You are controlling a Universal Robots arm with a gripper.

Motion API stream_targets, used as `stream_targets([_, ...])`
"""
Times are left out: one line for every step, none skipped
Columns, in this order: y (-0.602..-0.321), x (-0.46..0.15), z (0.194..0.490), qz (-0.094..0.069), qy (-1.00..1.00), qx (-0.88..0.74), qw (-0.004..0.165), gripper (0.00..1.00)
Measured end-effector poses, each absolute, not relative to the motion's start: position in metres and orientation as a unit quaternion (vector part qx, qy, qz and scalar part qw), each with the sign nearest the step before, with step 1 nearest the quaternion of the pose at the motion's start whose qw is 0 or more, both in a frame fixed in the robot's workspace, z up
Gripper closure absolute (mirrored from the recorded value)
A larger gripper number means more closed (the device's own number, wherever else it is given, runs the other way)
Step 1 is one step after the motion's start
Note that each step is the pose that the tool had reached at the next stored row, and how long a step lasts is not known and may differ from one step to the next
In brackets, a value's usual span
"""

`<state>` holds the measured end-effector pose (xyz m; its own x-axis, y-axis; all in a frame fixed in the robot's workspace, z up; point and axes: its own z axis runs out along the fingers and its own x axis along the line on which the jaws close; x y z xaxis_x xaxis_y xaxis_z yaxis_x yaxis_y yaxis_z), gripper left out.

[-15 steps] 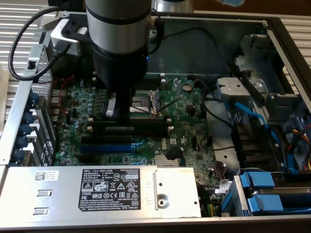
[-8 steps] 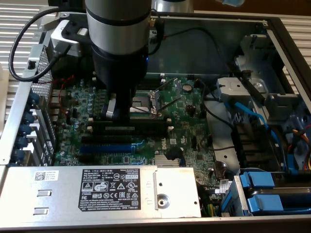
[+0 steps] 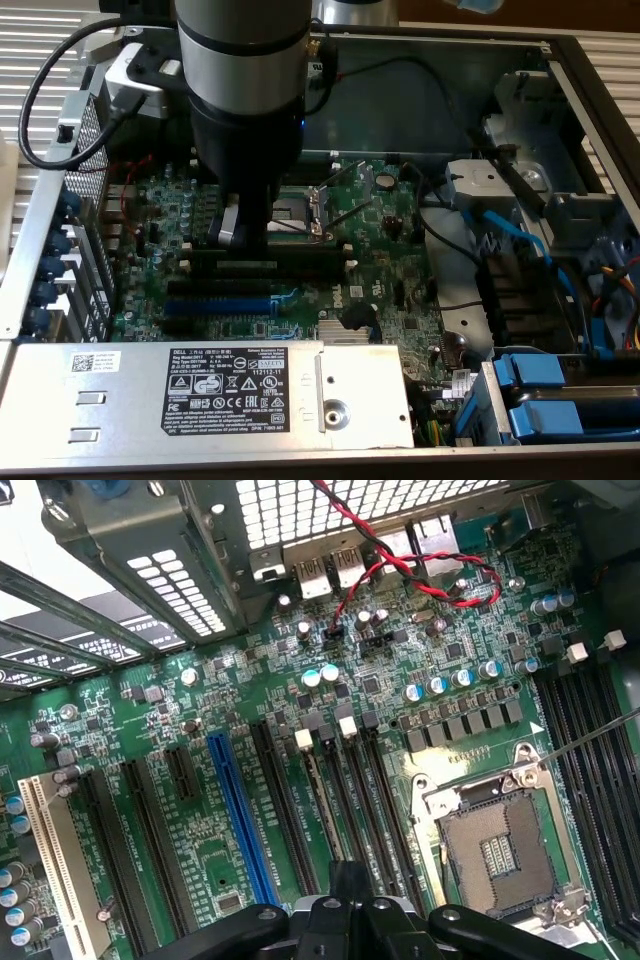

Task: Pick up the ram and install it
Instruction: 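Press down the ram until it locks into place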

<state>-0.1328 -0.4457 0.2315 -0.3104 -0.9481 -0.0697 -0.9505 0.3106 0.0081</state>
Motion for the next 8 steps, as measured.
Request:
stream_targets([-0.4456, -0.1328, 0.2315, 0.024, 0.809, -0.587, 0.026, 0.89])
stream_targets([-0.4455, -0.1328, 0.2314, 0.024, 0.809, -0.587, 0.026, 0.89])
stream_targets([-0.4453, -0.1328, 0.2314, 0.024, 0.809, -0.587, 0.026, 0.89])
stream_targets([-0.4451, -0.1328, 0.2314, 0.024, 0.809, -0.587, 0.026, 0.89])
stream_targets([-0.4449, -0.1328, 0.2315, 0.024, 0.809, -0.587, 0.026, 0.89])
stream_targets([-0.4446, -0.1328, 0.2315, 0.024, 0.809, -0.587, 0.026, 0.89])
stream_targets([-0.4444, -0.1328, 0.2315, 0.024, 0.809, -0.587, 0.026, 0.89])
stream_targets([-0.4444, -0.1328, 0.2315, 0.024, 0.809, -0.587, 0.026, 0.89])
